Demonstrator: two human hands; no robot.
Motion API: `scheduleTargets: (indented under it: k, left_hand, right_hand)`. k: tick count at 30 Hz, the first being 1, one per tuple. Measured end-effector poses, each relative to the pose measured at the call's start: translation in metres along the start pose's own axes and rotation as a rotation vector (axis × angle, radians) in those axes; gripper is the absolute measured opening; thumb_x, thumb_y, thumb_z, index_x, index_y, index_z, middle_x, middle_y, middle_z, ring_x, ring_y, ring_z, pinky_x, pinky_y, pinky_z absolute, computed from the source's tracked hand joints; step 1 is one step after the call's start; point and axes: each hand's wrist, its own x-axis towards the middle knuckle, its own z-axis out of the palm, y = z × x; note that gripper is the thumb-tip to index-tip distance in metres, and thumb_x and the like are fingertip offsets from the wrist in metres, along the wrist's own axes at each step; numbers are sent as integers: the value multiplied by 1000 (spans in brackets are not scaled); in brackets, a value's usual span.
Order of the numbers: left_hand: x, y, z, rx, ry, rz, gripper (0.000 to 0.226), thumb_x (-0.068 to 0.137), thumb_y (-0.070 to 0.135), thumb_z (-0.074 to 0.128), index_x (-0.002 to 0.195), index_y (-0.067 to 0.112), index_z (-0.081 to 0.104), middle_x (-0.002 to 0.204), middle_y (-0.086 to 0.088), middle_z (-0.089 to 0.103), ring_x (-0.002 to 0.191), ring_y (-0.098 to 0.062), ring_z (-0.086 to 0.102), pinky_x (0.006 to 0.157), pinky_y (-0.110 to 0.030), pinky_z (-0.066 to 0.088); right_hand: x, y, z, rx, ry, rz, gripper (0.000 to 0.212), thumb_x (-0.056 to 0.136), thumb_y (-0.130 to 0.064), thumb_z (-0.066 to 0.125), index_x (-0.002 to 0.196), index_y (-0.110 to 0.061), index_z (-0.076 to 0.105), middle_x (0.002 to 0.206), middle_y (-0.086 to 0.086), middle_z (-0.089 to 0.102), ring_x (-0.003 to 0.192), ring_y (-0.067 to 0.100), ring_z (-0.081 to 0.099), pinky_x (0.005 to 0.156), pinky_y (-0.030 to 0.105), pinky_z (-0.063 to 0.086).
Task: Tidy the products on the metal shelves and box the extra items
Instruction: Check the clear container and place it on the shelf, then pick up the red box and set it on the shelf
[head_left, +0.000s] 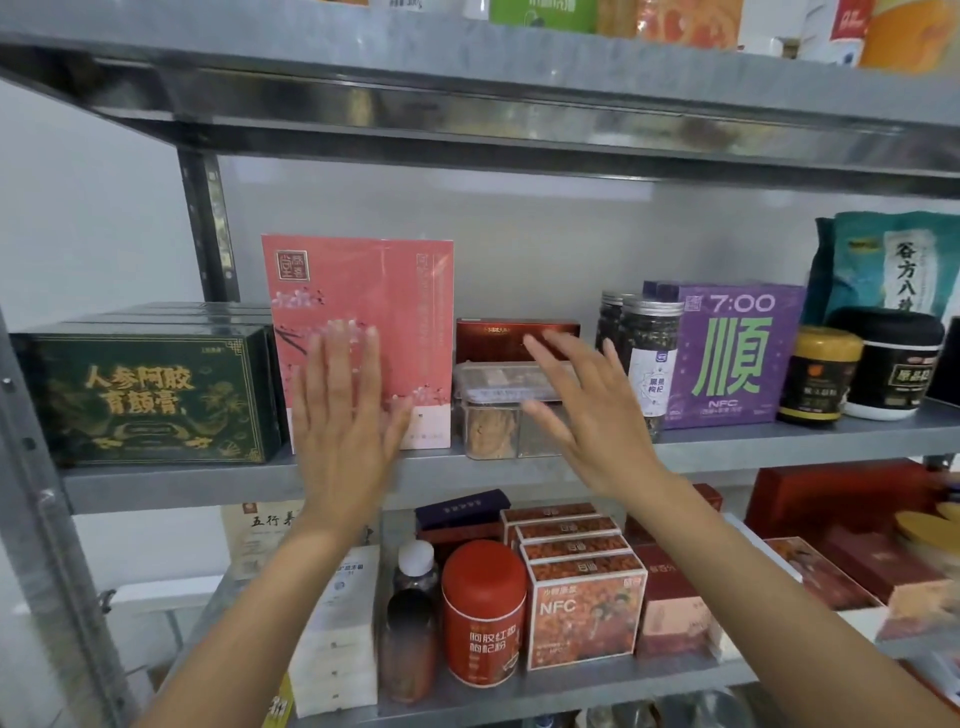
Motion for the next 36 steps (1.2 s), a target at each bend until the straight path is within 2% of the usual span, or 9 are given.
scheduleTargets:
  k: [5,13,15,17,19,21,24,28,36]
  left_hand:
    - [-9,-5,12,6,-54,48,64,103,44,34,155,13,15,162,-6,-14,151,-23,-9,122,-43,0]
    - [-11,-6,15,-4,-30,72,63,102,41,35,156,15,14,161,-15,10,151,-28,5,122,-47,10]
    - [-11,-6,15,-3,-26,73,64,102,39,38,156,15,12,161,-16,12,151,-29,8,121,-48,13]
    - [-10,-6,14,-15,-18,72,64,102,38,38,156,15,13,161,-15,12,151,-29,8,121,-48,14]
    - [-9,-5,14,-25,-11,74,61,103,38,37,155,15,17,162,-13,13,151,-28,8,121,-47,14]
    - [-9,-6,14,-22,-14,71,60,103,39,36,155,15,17,162,-13,14,151,-28,9,121,-47,14]
    - [-12,-7,16,-17,-21,64,59,104,40,32,156,18,15,162,-13,12,151,-28,9,122,-47,14]
    - [-11,-7,17,-9,-28,61,59,104,42,31,157,21,12,163,-11,8,151,-28,8,122,-46,13]
    - [-11,-7,12,-14,-89,29,54,107,41,16,157,21,13,164,-12,9,151,-27,6,122,-44,10]
  right_hand:
    - [84,12,18,-14,-152,69,64,98,-39,48,154,-19,22,160,7,22,147,23,18,120,43,2]
    - [152,46,67,-225,-619,248,74,101,-41,44,156,-18,0,164,9,-1,150,24,-1,117,54,-7]
    - [155,51,73,-235,-693,306,75,101,-41,45,156,-19,-1,163,10,4,150,26,1,115,60,-7]
    - [155,51,75,-206,-728,357,71,99,-35,49,155,-21,8,157,13,23,146,32,17,114,66,0]
    - [154,49,74,-182,-706,367,60,96,-24,53,150,-21,26,145,13,37,137,34,31,110,70,14]
    - [154,47,70,-176,-653,339,46,95,-15,53,140,-19,43,135,14,44,129,33,39,106,65,29]
    - [156,42,59,-219,-482,266,37,92,-3,51,127,-13,52,127,14,49,122,32,45,100,55,40]
    - [161,30,32,-274,-278,234,38,87,0,54,125,-8,51,125,17,49,121,34,44,98,55,39]
    - [142,27,-27,-366,-3,151,37,84,8,54,119,-5,53,122,17,52,120,35,44,110,55,26]
